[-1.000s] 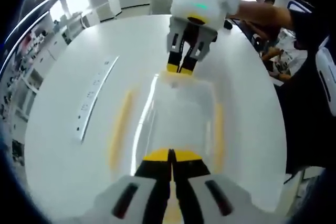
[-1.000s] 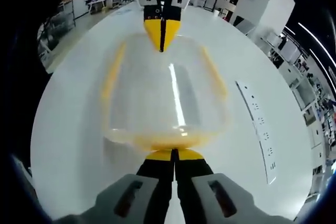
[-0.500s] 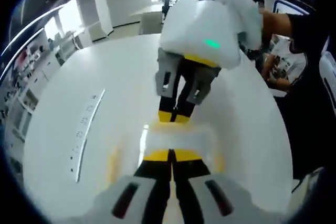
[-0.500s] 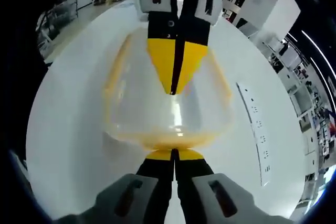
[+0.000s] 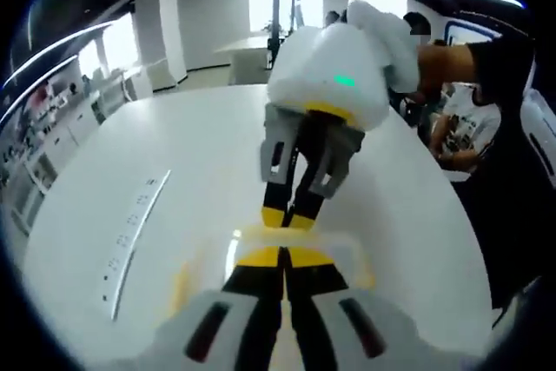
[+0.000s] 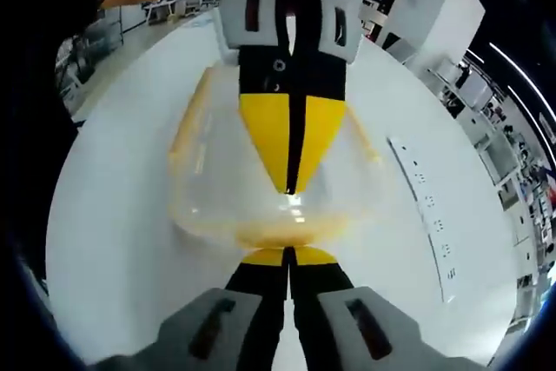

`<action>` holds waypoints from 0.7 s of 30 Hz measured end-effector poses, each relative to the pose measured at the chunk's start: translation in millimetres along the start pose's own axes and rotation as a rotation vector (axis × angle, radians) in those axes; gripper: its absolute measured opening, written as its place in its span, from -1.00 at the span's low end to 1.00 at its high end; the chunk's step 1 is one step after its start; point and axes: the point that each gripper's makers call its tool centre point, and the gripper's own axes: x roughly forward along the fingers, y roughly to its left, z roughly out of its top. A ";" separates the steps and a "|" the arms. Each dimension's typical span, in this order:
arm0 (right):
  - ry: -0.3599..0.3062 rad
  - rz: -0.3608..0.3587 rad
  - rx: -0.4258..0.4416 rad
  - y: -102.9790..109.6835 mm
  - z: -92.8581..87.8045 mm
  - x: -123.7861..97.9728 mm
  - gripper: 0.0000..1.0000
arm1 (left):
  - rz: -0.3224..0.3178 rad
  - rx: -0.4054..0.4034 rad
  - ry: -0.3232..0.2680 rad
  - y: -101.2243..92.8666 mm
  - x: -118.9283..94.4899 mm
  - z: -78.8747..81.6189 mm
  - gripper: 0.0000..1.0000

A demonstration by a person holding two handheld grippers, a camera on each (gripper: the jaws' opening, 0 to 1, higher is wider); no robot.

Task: Snap each plastic latch of the storage box into its locked position after aligning the lid with the box until every specified latch is closed and the lid sits flush.

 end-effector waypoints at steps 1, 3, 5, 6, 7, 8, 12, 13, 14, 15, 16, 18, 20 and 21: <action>-0.006 -0.003 0.004 -0.1 0.3 0.0 -1.00 | -0.004 -0.006 -0.015 0.2 -0.2 -0.3 -1.00; -0.012 -0.012 0.011 -1.1 0.7 -0.2 -1.00 | -0.011 -0.017 -0.060 0.8 -1.1 -0.7 -1.00; -0.012 -0.012 0.020 -1.6 0.7 -0.1 -1.00 | -0.019 -0.035 -0.100 4.1 -1.8 -0.9 -1.00; -0.007 -0.010 0.027 -2.1 1.0 0.4 -1.00 | -0.021 -0.036 -0.109 5.5 -1.9 -1.4 -1.00; -0.003 -0.007 0.035 -2.6 1.4 0.9 -1.00 | -0.022 -0.038 -0.118 6.9 -2.1 -1.9 -1.00; 0.007 -0.007 0.030 -2.1 1.4 1.1 -1.00 | -0.022 -0.039 -0.122 7.4 -1.6 -0.6 -1.00; 0.044 -0.011 -0.020 -1.7 1.6 0.8 -1.00 | -0.009 -0.028 -0.135 10.7 -1.6 0.5 -1.00; 0.049 -0.013 -0.030 -1.7 1.8 0.6 -1.00 | -0.008 -0.031 -0.136 11.2 -1.7 0.4 -1.00; 0.052 -0.013 -0.032 -2.0 1.8 0.5 -1.00 | -0.008 -0.031 -0.138 11.7 -1.7 0.5 -1.00; 0.054 -0.011 -0.029 -2.6 1.6 0.4 -1.00 | -0.007 -0.032 -0.140 12.2 -1.6 0.8 -1.00; 0.054 -0.009 -0.025 -2.6 1.6 0.3 -1.00 | -0.006 -0.034 -0.141 12.7 -1.6 0.8 -1.00; 0.061 -0.008 -0.038 -2.2 1.9 0.4 -1.00 | -0.005 -0.042 -0.150 13.3 -2.0 0.6 -1.00; 0.049 0.001 -0.053 -0.6 4.3 1.0 -1.00 | -0.013 -0.046 -0.167 13.4 -1.4 2.6 -1.00; 0.029 0.013 -0.025 2.2 6.5 1.8 -1.00 | -0.021 -0.047 -0.181 13.1 -0.7 4.6 -1.00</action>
